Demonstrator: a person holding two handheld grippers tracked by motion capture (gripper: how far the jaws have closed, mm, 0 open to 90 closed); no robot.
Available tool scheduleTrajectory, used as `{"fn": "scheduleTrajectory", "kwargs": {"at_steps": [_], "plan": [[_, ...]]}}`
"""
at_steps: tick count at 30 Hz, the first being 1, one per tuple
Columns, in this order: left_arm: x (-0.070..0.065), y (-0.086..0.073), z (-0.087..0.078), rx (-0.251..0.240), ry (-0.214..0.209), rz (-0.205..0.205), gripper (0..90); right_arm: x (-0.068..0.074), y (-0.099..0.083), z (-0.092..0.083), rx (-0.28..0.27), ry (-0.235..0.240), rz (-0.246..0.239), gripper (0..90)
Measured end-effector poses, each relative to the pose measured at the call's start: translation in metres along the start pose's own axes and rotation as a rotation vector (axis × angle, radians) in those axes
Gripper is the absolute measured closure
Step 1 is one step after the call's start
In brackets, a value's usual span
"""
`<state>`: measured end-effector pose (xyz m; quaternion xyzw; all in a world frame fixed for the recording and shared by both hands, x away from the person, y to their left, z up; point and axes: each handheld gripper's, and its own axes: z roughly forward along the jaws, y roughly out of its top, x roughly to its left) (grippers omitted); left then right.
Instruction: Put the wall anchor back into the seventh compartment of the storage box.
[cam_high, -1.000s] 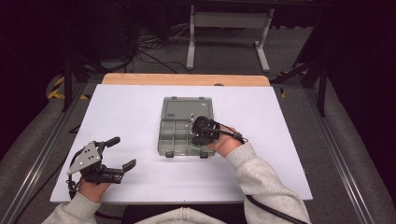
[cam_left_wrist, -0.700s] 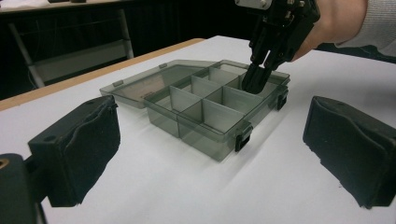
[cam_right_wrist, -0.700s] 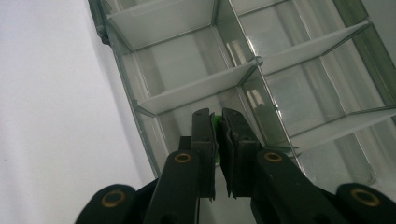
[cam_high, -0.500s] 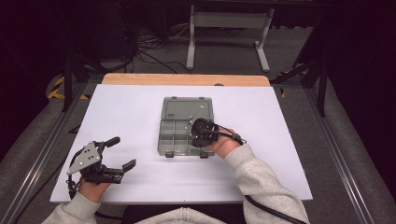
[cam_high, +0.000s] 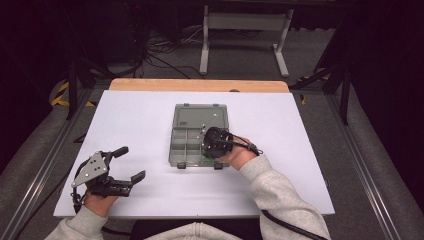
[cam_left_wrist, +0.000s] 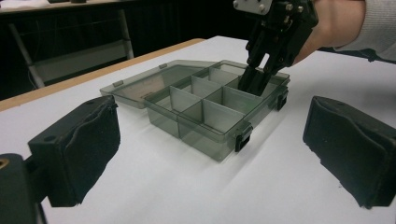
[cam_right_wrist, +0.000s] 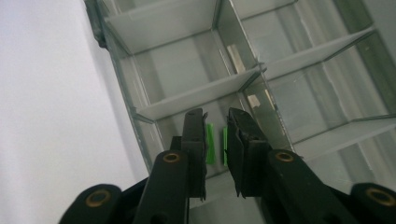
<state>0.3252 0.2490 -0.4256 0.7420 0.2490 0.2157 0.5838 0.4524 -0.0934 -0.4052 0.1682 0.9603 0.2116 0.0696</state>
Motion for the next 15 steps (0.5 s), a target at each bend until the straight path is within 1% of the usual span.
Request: {"fn": "scheduleTrajectory", "kwargs": {"at_steps": [4,7,12,14,15], "plan": [[0.000,0.000,0.000,0.002,0.000,0.001,4.6,0.003,0.001,-0.011,-0.043,-0.014,-0.002,69.3],[0.000,0.000,0.000,0.004,-0.003,-0.004,4.6,0.005,0.001,-0.019,-0.078,-0.014,0.001,63.7],[-0.001,0.000,0.001,0.006,-0.008,-0.005,4.4,0.009,-0.002,-0.034,-0.150,-0.010,0.018,51.8],[0.000,0.000,0.000,0.001,-0.002,0.006,4.4,0.011,-0.005,-0.040,-0.193,-0.007,0.032,45.0],[-0.001,0.000,0.000,-0.002,0.000,0.000,4.4,0.011,-0.006,-0.043,-0.208,-0.006,0.034,42.3]]}}
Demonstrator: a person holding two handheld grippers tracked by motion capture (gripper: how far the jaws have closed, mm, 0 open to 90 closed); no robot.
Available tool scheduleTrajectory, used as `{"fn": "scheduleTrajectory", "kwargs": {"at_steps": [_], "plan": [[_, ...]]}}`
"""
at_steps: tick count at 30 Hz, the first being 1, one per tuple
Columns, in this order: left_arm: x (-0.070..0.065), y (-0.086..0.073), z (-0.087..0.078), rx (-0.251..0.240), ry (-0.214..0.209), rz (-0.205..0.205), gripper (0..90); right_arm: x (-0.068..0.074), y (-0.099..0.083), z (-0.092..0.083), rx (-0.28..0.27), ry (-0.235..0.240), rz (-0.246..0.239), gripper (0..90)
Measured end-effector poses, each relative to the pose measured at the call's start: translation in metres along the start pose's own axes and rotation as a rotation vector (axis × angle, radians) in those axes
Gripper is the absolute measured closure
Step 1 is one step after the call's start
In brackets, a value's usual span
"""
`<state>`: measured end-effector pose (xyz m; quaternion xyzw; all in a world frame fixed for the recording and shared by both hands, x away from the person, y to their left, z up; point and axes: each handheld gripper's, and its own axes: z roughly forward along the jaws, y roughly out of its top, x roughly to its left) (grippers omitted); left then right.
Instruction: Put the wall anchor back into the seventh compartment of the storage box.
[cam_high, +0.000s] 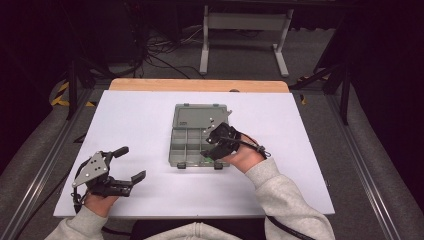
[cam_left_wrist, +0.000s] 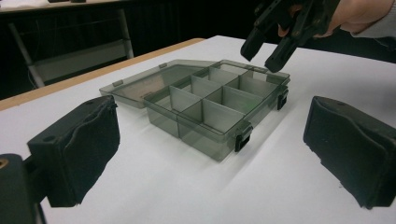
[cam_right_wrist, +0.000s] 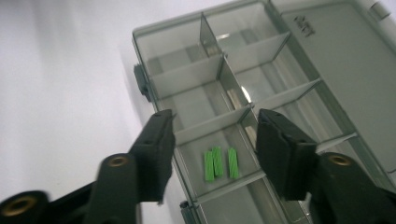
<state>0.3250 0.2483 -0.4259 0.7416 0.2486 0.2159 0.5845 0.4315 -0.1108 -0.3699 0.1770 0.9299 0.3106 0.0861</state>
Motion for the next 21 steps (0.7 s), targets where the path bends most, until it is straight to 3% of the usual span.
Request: {"fn": "scheduleTrajectory", "kwargs": {"at_steps": [13,20,21], "plan": [[-0.001,0.000,0.000,0.001,-0.005,-0.006,4.1,0.009,-0.033,-0.044,-0.314,-0.014,0.027,16.1],[-0.001,0.000,0.001,0.001,-0.002,-0.007,3.9,0.011,-0.052,-0.057,-0.401,-0.050,0.052,10.8],[-0.001,0.000,0.001,0.000,-0.004,-0.010,3.9,0.011,-0.060,-0.060,-0.438,-0.057,0.066,8.8]]}}
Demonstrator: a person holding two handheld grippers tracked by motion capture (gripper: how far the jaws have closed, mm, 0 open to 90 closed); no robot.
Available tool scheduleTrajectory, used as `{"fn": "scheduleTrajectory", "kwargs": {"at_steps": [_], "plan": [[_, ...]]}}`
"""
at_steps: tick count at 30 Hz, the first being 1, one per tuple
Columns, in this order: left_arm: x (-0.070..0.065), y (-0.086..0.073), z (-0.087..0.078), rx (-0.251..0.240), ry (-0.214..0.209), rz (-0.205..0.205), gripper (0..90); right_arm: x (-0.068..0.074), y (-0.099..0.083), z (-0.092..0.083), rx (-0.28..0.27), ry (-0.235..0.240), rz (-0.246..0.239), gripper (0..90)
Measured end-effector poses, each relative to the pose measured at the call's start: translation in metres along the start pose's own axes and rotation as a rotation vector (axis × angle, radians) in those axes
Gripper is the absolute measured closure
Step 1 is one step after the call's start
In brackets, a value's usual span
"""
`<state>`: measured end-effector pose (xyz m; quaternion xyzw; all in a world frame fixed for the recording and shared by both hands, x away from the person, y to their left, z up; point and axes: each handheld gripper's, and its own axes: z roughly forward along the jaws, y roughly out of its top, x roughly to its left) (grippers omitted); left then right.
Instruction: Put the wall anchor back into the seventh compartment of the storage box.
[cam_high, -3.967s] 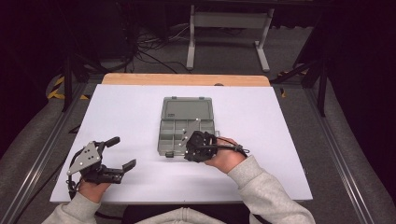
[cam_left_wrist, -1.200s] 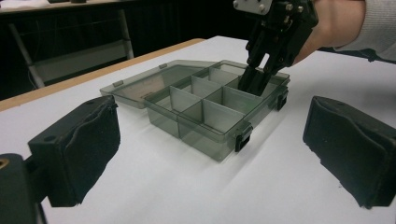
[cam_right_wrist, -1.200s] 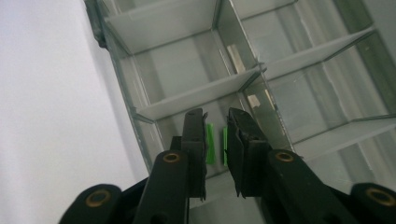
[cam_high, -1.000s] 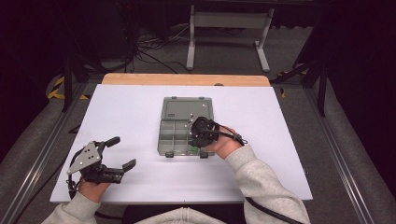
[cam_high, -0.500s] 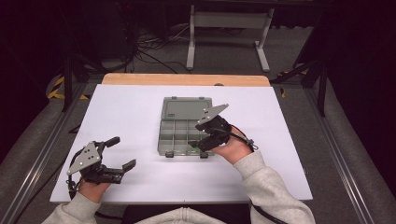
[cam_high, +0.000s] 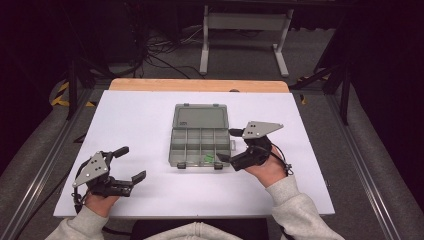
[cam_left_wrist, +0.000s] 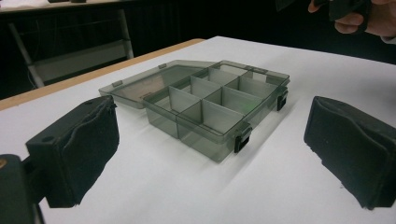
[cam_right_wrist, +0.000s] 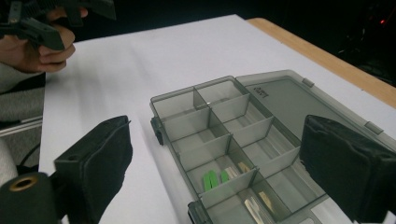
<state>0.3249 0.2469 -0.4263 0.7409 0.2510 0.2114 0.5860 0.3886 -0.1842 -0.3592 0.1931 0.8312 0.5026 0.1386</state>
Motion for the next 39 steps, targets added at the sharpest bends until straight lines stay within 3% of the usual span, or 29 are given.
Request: {"fn": "scheduleTrajectory", "kwargs": {"at_steps": [7,23,32,39], "plan": [[0.000,0.000,-0.001,0.001,-0.002,-0.002,3.8,-0.002,-0.016,-0.016,-0.089,-0.020,0.015,5.1],[0.002,-0.001,-0.001,-0.021,0.004,-0.005,3.4,-0.005,-0.052,-0.043,-0.225,-0.055,0.022,1.2],[0.002,-0.001,-0.001,-0.014,0.004,-0.008,3.3,-0.007,-0.071,-0.048,-0.291,-0.122,0.039,0.0],[0.003,-0.001,-0.002,-0.023,0.000,-0.013,2.0,-0.005,-0.079,-0.046,-0.301,-0.125,0.034,0.0]]}}
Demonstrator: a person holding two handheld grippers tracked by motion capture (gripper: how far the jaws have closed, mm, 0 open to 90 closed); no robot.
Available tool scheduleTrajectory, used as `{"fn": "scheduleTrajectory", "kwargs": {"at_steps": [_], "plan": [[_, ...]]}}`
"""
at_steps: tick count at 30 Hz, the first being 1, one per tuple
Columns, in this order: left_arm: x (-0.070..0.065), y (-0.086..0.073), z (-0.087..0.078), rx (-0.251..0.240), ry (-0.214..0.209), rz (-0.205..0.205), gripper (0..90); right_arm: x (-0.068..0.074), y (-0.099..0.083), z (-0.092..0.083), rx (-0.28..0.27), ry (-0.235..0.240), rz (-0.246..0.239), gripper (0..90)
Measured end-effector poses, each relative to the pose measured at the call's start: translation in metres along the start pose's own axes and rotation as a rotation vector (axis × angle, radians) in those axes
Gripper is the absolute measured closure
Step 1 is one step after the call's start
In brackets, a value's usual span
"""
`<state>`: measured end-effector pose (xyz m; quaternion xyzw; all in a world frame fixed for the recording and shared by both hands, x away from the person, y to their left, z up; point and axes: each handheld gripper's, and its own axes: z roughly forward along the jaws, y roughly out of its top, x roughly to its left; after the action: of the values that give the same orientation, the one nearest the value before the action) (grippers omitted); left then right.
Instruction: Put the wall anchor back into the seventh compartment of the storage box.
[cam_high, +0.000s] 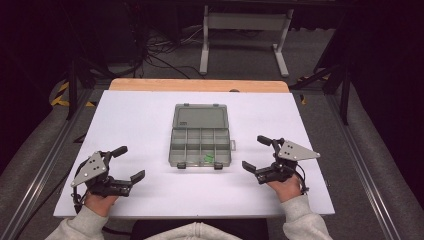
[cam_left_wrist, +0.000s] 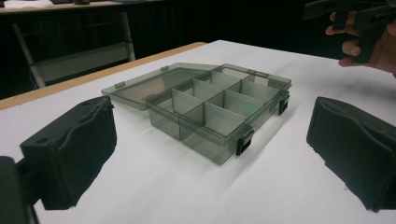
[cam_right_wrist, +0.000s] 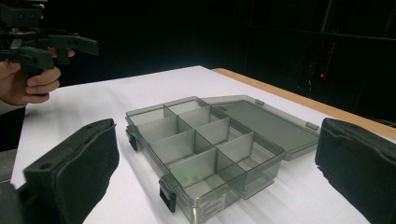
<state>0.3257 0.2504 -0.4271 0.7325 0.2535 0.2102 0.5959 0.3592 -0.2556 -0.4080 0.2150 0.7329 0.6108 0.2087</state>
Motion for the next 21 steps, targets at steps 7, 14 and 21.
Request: {"fn": "scheduleTrajectory", "kwargs": {"at_steps": [7,14,21], "plan": [[0.001,-0.001,0.000,-0.014,-0.009,-0.012,1.8,0.003,-0.010,-0.001,-0.013,0.002,0.006,0.0],[0.003,-0.004,-0.001,-0.047,-0.016,-0.016,1.5,0.003,-0.019,-0.001,-0.029,-0.030,-0.008,0.0],[0.004,-0.005,-0.001,-0.053,-0.005,-0.020,1.6,-0.001,-0.025,0.000,-0.035,-0.023,0.046,0.0]]}}
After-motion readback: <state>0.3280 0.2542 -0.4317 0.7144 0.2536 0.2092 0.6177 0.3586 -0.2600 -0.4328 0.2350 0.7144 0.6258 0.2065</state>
